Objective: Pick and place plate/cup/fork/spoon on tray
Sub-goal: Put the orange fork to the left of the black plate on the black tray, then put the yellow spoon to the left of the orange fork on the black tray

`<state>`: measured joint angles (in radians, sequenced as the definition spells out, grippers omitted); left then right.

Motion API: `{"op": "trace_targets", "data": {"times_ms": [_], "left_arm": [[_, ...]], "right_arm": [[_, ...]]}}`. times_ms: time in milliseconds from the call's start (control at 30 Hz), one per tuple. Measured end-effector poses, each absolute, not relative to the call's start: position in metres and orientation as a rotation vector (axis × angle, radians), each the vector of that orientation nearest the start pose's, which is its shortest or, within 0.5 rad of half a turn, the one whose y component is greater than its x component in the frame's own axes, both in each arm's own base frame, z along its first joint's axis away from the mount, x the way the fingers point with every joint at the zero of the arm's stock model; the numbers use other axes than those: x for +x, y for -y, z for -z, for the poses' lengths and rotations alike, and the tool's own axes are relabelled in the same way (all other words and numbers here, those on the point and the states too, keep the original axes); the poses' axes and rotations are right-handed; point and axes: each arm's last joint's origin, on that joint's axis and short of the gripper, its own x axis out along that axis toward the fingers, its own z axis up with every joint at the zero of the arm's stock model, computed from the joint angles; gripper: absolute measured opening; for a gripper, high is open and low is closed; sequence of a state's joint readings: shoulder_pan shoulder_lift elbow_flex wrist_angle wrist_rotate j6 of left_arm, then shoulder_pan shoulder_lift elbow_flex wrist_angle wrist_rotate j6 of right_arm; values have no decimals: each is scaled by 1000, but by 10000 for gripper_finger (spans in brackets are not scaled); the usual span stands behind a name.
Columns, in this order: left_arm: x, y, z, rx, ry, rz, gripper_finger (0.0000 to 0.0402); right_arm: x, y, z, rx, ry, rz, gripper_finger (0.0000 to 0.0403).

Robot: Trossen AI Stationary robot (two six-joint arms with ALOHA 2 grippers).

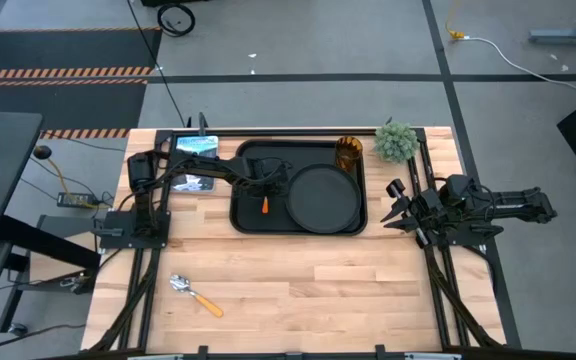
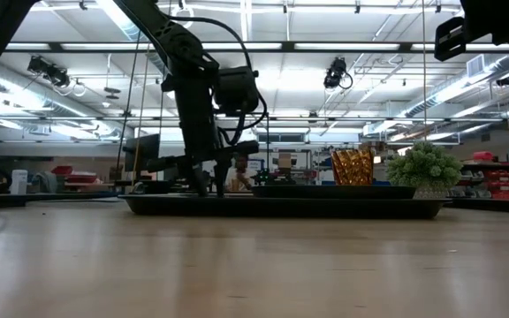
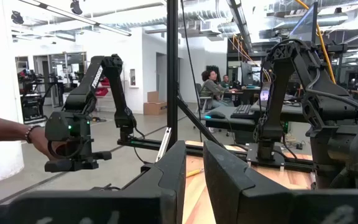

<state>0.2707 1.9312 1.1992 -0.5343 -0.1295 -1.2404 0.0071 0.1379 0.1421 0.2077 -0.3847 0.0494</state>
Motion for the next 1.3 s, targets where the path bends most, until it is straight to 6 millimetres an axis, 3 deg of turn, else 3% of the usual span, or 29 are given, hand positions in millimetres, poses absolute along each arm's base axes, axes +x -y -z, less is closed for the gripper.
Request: {"op": "trace_targets", "data": {"times_ms": [233, 433, 567, 700, 967, 1133, 1300], "left_arm": [[349, -101, -146, -1130, -883, -1081, 123], [342, -94, -170, -1079, -837, -1087, 131], [336, -78, -190, -1056, -811, -1077, 131], [334, -46, -204, -1096, -851, -989, 130], [331, 48, -209, -1317, -1131, -708, 130], [316, 97, -207, -1361, -1186, -797, 130], [295, 127, -204, -1377, -1242, -948, 130]], "right_arm": [[96, -12, -221, 11, 199, -399, 64], [96, -12, -220, 12, 196, -399, 64], [96, -12, -220, 12, 196, -399, 64], [96, -12, -220, 17, 191, -399, 64], [96, -12, -220, 16, 193, -399, 64], [96, -12, -221, 15, 201, -399, 64], [96, -12, -221, 27, 199, -401, 64]]}}
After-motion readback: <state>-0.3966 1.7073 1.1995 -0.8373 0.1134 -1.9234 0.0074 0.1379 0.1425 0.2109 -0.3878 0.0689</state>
